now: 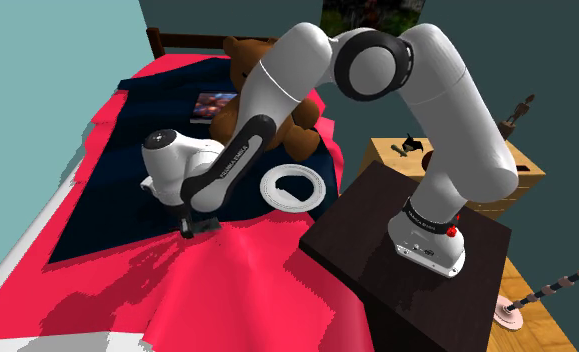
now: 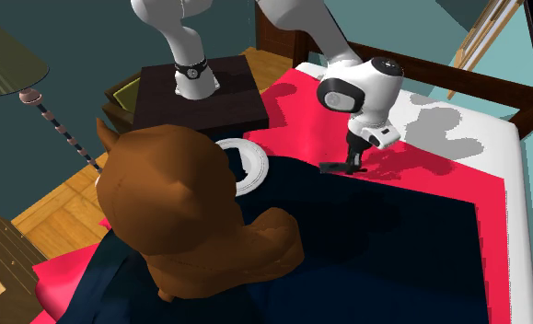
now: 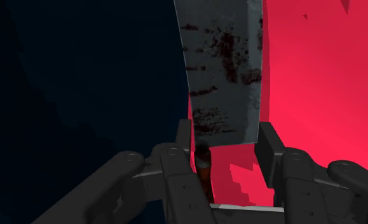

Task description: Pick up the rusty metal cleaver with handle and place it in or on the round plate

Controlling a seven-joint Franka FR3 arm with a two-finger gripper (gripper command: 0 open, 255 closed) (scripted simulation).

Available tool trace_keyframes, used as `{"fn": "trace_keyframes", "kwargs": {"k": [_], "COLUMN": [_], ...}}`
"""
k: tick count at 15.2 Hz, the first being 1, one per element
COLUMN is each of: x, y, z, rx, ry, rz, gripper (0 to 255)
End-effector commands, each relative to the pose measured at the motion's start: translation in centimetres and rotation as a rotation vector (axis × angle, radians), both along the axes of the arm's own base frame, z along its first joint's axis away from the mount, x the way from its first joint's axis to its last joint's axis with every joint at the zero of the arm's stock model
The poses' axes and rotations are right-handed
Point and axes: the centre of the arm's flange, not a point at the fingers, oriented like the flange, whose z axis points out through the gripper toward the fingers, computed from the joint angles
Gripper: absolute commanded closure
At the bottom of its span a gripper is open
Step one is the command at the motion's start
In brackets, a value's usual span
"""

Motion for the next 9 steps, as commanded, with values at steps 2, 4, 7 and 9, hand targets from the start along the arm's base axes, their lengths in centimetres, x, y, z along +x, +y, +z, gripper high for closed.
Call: {"fn": "trace_keyframes", "kwargs": {"k": [2,4,7,9], "x": [0.0,0.0,0.0,0.0], "y": [0.0,0.0,0.0,0.0], "z": [1.7,2.7,4.3,5.4], "rx": [0.000,0.000,0.000,0.000], "ry": [0.000,0.000,0.000,0.000], "rz": [0.000,0.000,0.000,0.000], "gripper": [255,255,255,255]}}
